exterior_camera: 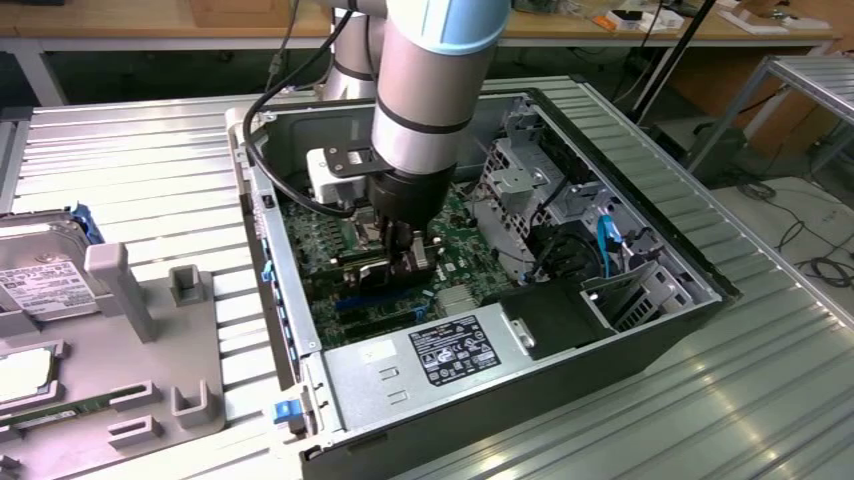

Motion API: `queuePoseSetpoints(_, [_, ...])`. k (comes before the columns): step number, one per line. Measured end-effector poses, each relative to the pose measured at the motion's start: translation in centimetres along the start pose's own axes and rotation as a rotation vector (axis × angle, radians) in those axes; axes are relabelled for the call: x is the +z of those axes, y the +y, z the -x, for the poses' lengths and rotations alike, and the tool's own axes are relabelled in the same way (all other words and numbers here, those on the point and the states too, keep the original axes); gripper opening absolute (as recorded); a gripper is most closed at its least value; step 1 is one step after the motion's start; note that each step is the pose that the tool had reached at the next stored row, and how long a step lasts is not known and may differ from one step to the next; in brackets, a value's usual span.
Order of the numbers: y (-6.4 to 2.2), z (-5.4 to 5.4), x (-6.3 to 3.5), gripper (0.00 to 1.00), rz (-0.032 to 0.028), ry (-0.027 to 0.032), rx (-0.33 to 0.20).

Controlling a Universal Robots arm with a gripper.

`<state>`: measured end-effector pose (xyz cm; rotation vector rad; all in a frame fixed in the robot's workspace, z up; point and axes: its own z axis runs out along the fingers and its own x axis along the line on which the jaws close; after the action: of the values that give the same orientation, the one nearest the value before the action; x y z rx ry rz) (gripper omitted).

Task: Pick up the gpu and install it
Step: 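Insert the gpu into the slot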

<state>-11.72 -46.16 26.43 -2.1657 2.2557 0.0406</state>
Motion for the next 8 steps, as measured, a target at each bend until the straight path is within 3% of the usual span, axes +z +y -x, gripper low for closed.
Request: queuePoseSetpoints(8, [0.17,-0.02,0.27,0.27,0.0002,0.0004,0.000])
